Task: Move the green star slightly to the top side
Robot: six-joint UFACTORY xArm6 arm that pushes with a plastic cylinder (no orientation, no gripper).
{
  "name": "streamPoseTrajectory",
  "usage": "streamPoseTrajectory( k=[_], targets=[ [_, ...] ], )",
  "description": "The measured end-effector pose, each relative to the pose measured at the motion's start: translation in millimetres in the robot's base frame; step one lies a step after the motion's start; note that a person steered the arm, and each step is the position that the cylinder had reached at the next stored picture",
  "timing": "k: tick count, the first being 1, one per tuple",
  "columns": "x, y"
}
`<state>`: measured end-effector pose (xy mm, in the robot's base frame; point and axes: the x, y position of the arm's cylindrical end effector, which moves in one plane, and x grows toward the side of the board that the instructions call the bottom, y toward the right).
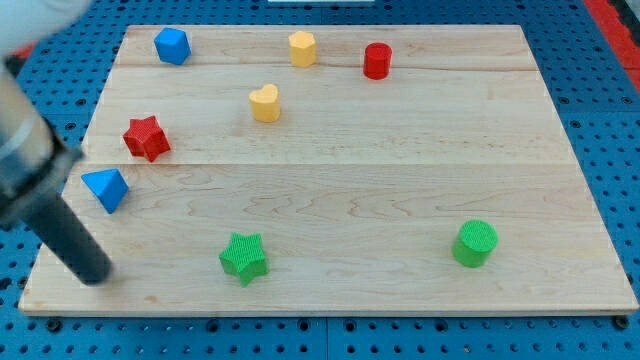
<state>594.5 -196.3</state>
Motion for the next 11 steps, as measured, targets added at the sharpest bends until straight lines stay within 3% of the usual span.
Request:
streamPoseTrajectory(
  k=[3, 4, 5, 6, 7, 9, 10, 11],
  targets=[
    [-7, 139],
    [-42, 164],
    [-65, 175],
    [-30, 192],
    [-29, 177],
    [-81, 158],
    [-53, 169],
    [-5, 247]
  ],
)
